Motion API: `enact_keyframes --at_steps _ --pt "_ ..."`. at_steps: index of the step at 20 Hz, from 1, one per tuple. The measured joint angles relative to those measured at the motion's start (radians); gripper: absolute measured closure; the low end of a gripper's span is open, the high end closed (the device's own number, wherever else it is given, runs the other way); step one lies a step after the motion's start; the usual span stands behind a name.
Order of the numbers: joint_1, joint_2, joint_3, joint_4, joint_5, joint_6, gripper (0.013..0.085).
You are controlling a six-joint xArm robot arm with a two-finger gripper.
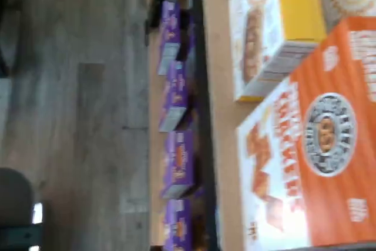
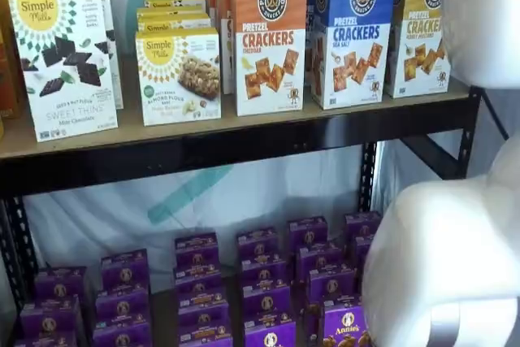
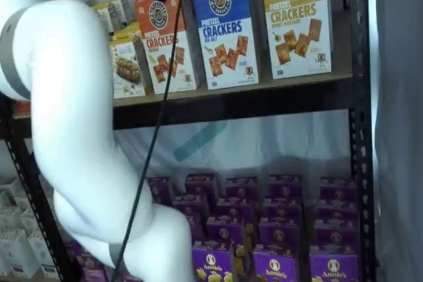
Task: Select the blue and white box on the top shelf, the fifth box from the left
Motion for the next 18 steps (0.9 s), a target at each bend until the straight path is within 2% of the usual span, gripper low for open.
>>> enact_keyframes --at_steps 5,9,15,18 --pt "-0.01 0.016 -0.008 -0.007 -0.072 -0.018 0.013" --pt "-0.01 0.055 -0.042 -0.037 -0.081 -0.036 0.013" --pt "-0.025 0.126 -0.098 -0.046 -0.071 -0.059 0.013" --pt "-0.026 0.154 -0.106 -0.057 -0.094 -0.072 0.013"
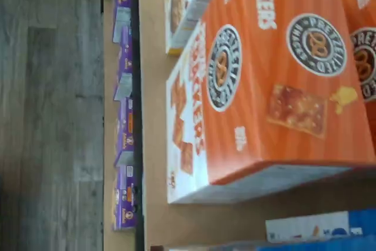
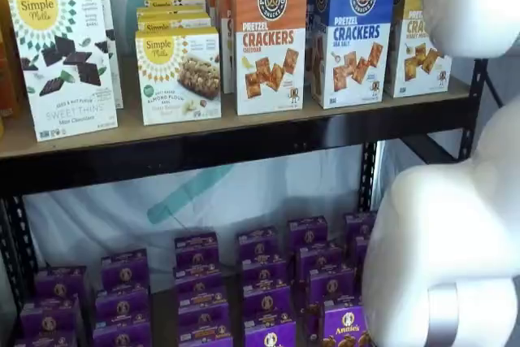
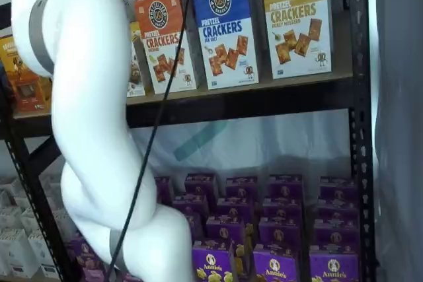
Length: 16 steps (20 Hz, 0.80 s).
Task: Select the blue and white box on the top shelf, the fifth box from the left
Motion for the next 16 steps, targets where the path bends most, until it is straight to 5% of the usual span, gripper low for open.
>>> enact_keyframes --at_steps 16 --pt "0.002 0.091 -0.041 -0.065 -0.038 -0.043 0.013"
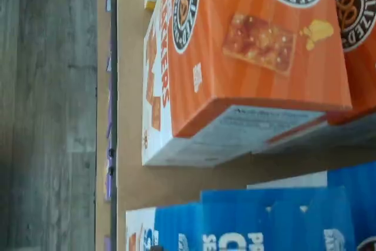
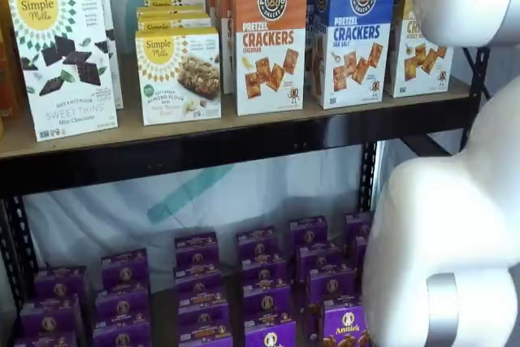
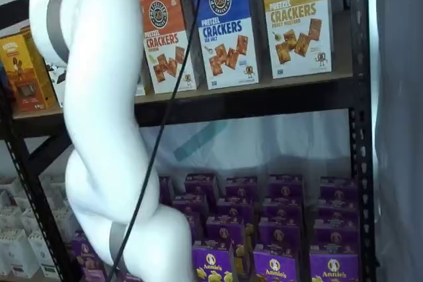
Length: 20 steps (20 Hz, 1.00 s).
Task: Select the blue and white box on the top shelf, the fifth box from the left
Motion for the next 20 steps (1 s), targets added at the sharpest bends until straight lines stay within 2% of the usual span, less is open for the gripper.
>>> enact_keyframes --at_steps 13,20 --pt "0.045 0.094 -0.096 -0.129 0.11 -0.001 0.013" --pt "0.068 0.12 -0.117 -0.151 0.144 0.015 0.013"
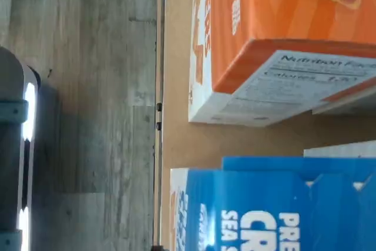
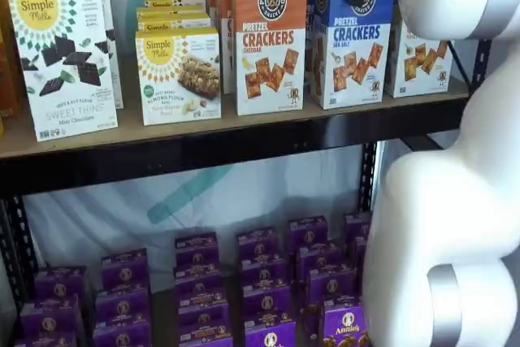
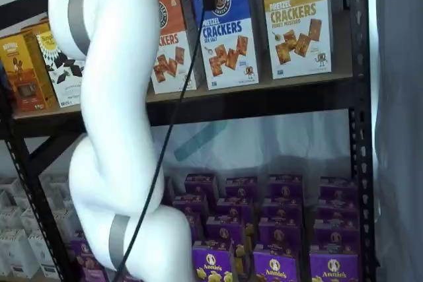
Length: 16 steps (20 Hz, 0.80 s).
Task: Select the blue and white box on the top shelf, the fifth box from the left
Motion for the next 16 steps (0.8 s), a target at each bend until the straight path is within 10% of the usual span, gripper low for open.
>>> enact_keyframes --at_steps 16 --pt "0.02 0.014 -0.028 -0.027 0.021 0.012 0.021"
